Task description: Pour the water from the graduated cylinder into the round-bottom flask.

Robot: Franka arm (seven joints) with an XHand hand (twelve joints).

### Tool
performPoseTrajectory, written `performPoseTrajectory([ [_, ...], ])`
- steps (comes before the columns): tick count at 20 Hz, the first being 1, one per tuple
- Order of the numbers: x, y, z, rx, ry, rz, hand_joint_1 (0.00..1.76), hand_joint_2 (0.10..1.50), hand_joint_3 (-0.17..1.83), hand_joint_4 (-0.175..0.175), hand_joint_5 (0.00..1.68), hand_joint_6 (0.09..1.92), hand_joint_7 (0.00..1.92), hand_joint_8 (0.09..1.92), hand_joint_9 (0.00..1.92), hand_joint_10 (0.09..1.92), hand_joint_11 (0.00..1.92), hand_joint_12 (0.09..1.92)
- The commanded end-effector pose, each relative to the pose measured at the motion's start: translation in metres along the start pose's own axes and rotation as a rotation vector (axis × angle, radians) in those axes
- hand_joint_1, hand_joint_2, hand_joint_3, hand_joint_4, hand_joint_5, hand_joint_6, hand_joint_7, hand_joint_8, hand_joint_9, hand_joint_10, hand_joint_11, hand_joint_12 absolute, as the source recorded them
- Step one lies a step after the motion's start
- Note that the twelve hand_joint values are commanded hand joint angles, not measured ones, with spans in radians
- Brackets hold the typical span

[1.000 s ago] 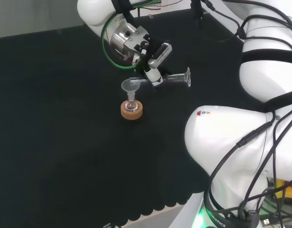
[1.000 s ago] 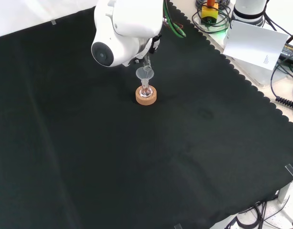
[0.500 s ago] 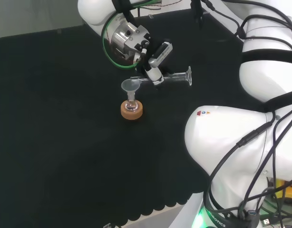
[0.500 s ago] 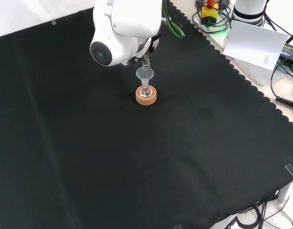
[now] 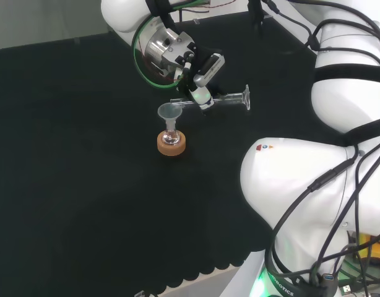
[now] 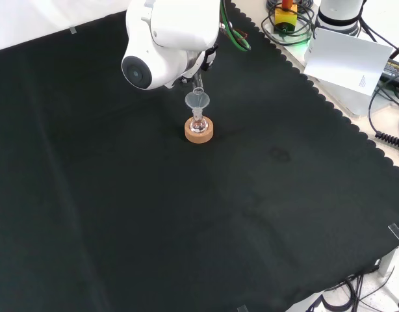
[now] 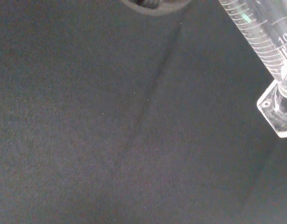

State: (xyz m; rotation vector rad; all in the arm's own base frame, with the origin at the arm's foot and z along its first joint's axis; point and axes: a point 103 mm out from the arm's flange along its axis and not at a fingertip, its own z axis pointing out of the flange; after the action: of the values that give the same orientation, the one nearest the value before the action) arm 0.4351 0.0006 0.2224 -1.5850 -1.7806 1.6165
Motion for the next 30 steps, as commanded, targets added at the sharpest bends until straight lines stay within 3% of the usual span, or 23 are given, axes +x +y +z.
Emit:
performPoseTrajectory([
  [1,0.0,0.0,0.0,-0.004,-0.002,-0.001,1.5,1.04,0.0,-0.169,1.0,0.72,0.89,1.07,1.24,0.74,1.24,0.66],
  [8,0.001,0.0,0.0,-0.014,0.0,-0.005,1.5,1.04,0.0,-0.169,1.0,0.72,0.89,1.07,1.24,0.74,1.24,0.66],
  [16,0.0,-0.003,0.005,-0.074,0.02,-0.026,1.5,1.04,0.0,-0.169,1.0,0.72,0.89,1.07,1.24,0.74,1.24,0.66],
  [24,-0.013,-0.002,0.015,-0.189,0.139,-0.117,1.5,1.04,0.0,-0.169,1.0,0.72,0.89,1.07,1.24,0.74,1.23,0.66],
  [30,-0.015,0.003,0.018,-0.221,0.192,-0.158,1.5,1.04,0.0,-0.168,1.0,0.72,0.88,1.07,1.24,0.75,1.23,0.66],
])
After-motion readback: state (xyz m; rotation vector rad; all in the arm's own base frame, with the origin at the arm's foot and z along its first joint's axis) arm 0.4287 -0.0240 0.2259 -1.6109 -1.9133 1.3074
